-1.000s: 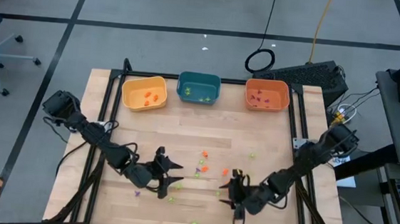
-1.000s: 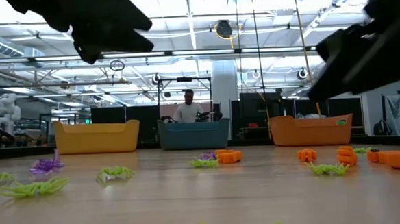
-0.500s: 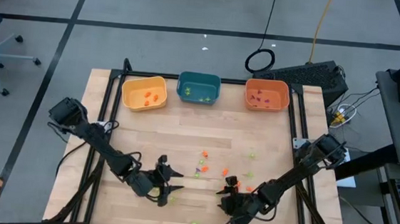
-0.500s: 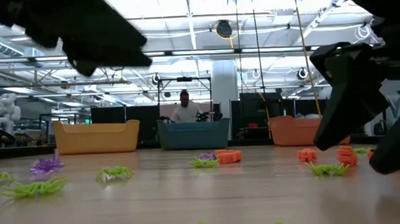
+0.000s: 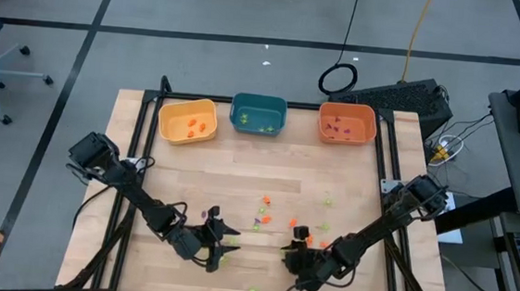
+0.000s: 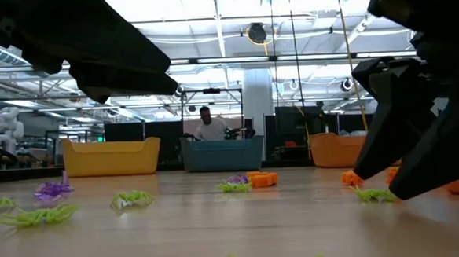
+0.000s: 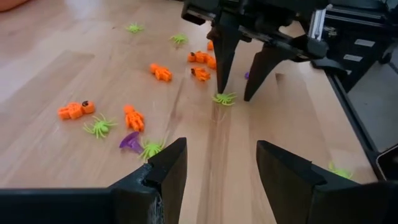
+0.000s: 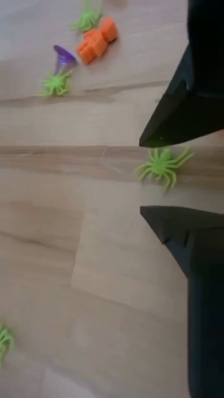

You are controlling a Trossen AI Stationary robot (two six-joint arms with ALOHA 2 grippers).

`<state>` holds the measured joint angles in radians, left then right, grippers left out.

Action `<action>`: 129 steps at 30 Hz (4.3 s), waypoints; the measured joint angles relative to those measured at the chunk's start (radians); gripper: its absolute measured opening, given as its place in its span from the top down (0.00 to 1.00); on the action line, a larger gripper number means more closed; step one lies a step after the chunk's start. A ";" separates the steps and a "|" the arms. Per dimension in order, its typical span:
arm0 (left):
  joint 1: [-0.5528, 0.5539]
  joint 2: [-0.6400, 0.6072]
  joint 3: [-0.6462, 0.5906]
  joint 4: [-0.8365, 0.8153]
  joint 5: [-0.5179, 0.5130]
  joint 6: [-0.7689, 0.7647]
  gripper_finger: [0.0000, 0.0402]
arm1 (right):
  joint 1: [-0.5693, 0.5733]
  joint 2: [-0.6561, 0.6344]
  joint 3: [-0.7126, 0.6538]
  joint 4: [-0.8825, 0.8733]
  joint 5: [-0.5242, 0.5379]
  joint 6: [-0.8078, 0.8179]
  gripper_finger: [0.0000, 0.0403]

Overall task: Sort Halloween decoration
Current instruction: Put the green spider toy into the blue bin

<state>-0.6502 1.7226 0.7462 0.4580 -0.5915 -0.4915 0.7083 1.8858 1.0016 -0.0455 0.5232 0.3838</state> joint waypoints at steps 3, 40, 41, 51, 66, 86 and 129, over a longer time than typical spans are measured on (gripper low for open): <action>0.000 0.000 0.000 0.005 0.000 0.000 0.52 | -0.002 0.000 0.000 -0.024 -0.013 0.024 0.70; 0.001 -0.001 0.001 0.040 -0.007 0.000 0.52 | 0.010 -0.028 0.057 -0.033 -0.053 0.000 1.00; 0.001 -0.001 0.001 0.047 -0.007 0.000 0.52 | 0.010 -0.028 0.062 -0.031 -0.052 -0.002 1.00; -0.008 0.061 0.001 0.145 0.040 0.087 0.52 | -0.002 -0.028 0.069 0.073 -0.026 -0.021 1.00; -0.028 0.332 0.246 0.329 -0.094 0.559 0.33 | -0.009 -0.028 0.069 0.146 -0.029 -0.058 1.00; 0.021 0.343 0.311 0.145 0.028 0.579 0.59 | -0.008 -0.028 0.069 0.147 -0.030 -0.056 1.00; 0.049 0.342 0.311 0.127 0.148 0.629 0.99 | -0.008 -0.029 0.069 0.177 0.003 -0.056 0.95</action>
<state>-0.6016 2.0644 1.0569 0.5853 -0.4435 0.1375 0.6998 1.8572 1.0710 0.1313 0.5258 0.3282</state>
